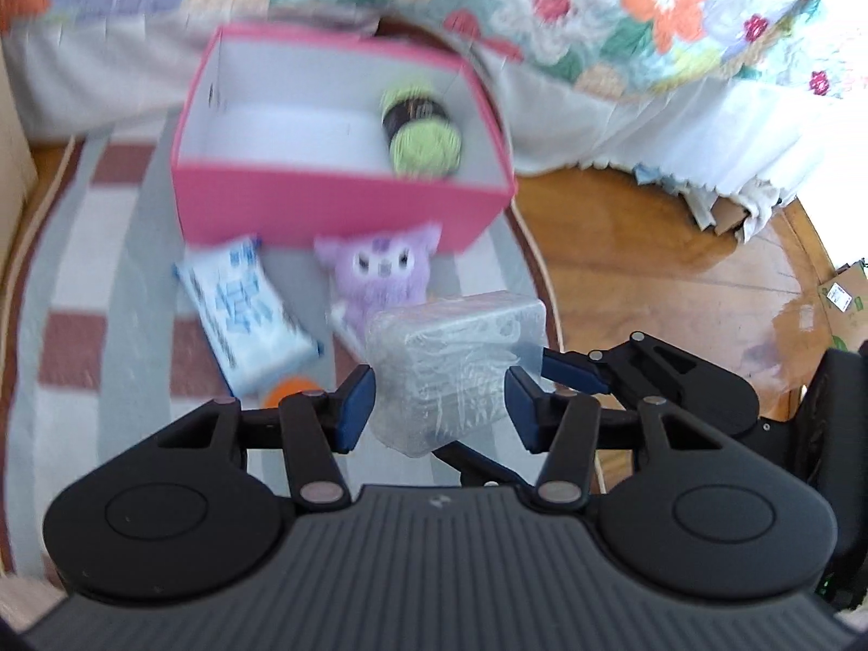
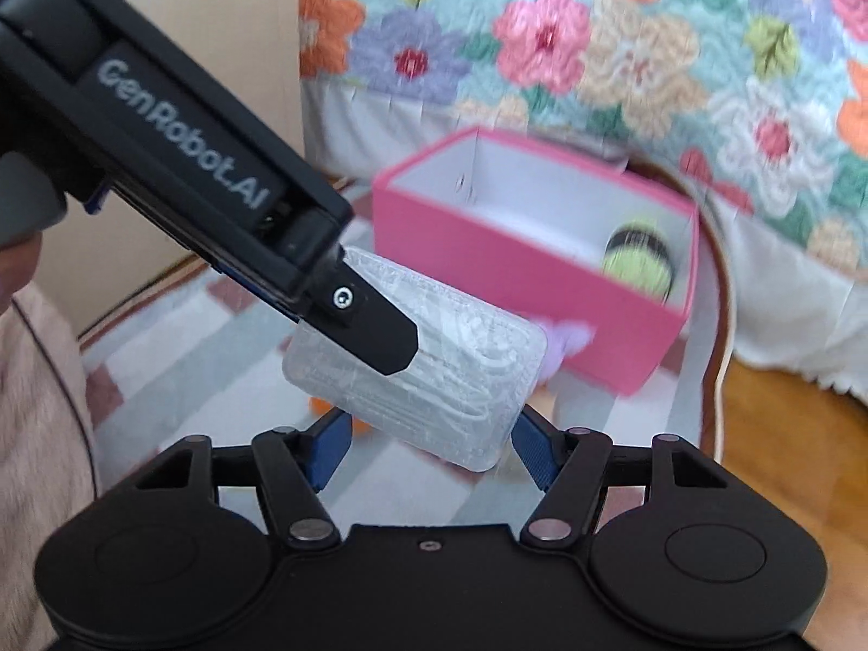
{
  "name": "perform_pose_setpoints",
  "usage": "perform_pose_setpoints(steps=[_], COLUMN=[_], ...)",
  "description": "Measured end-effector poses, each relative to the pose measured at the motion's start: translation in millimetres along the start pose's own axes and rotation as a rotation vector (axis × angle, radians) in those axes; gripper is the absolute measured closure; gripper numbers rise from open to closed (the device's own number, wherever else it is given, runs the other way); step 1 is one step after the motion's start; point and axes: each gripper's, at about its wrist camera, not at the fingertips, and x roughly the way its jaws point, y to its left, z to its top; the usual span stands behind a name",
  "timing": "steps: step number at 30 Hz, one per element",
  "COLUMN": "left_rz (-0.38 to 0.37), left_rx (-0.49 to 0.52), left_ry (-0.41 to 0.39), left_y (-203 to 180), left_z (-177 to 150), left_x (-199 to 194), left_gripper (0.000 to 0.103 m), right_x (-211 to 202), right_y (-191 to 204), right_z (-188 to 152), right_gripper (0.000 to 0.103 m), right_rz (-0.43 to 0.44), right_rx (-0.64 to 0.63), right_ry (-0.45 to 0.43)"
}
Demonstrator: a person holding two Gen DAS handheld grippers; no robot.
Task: Organize objects
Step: 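Carry the clear plastic box with the left tool into the pink box and release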
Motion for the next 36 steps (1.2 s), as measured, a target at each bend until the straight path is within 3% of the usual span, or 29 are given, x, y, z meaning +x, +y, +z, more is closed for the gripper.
perform_pose_setpoints(steps=[8,15,24,29,33,36], left_rz=[0.047,0.092,0.077,0.099,0.087,0.091], left_rx=[0.017,-0.043,-0.136,-0.159,-0.232,-0.202], left_ry=[-0.098,-0.115,-0.029,0.028,0.075,0.102], left_y=[5.2,31.1,72.9,91.2,114.0,120.0], left_z=[62.9,130.2,196.7,211.6,217.0,219.8], left_x=[-1.6,37.7,127.5,173.2,199.9,215.6], left_gripper=[0.053,0.051,0.051,0.051,0.052,0.052], right_x=[22.5,72.7,161.8,209.9,238.0,257.5], right_y=[-21.6,-65.4,-126.9,-153.9,-155.4,-157.2], right_z=[62.5,117.3,142.1,139.2,138.5,138.9], right_gripper=[0.033,0.033,0.035,0.035,0.035,0.035], right_rz=[-0.043,0.000,0.054,0.106,0.109,0.110], right_rx=[-0.106,-0.100,0.046,0.200,0.204,0.202], right_ry=[-0.064,-0.039,0.086,0.174,0.233,0.282])
